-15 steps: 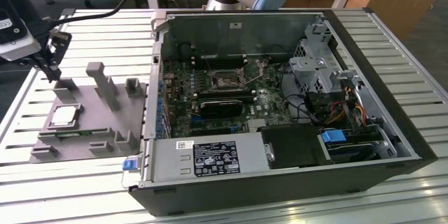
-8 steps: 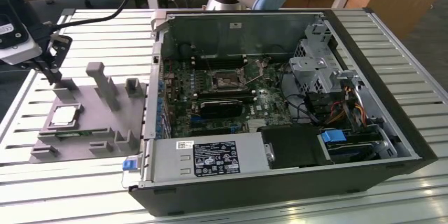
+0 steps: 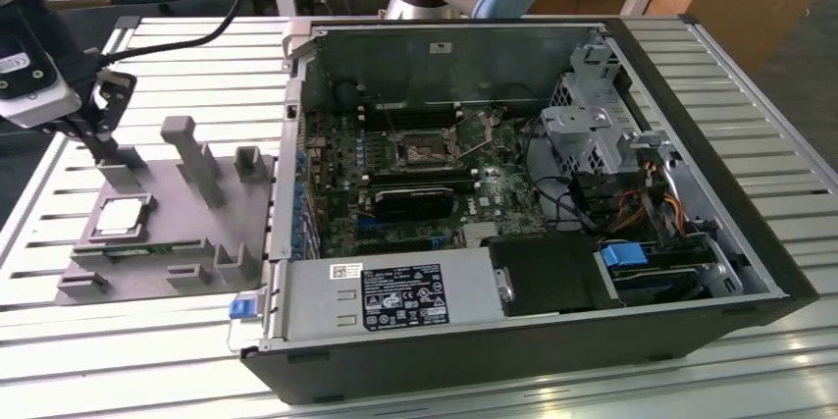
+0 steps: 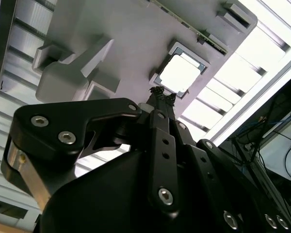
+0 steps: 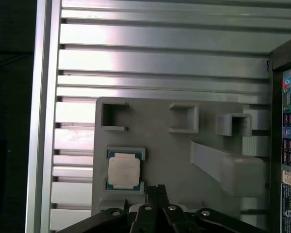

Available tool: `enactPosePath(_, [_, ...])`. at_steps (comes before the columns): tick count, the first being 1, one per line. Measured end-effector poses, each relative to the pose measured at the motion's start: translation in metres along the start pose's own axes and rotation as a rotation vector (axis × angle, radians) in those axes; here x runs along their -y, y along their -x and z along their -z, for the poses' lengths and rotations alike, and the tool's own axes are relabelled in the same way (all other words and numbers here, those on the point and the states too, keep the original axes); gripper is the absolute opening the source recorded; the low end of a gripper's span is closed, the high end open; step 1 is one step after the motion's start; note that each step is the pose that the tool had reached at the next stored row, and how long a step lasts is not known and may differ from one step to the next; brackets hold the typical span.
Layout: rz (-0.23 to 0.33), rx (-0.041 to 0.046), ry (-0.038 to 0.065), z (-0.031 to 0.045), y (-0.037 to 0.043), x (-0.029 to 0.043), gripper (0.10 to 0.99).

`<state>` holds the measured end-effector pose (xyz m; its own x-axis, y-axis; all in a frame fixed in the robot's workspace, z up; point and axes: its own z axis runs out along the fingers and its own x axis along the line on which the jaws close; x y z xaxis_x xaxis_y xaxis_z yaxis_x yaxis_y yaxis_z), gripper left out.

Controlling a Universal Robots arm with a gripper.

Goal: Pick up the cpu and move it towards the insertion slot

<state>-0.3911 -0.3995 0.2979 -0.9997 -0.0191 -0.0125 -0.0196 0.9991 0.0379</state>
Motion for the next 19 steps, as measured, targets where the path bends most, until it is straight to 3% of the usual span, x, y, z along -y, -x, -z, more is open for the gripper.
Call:
enactPosePath(13, [0.000,0.0001,0.000,-0.0101,-0.0018,0.0003,0.102])
enactPosePath(19, [0.000,0.0004,0.000,-0.0183,-0.0031,0.0006,0.102])
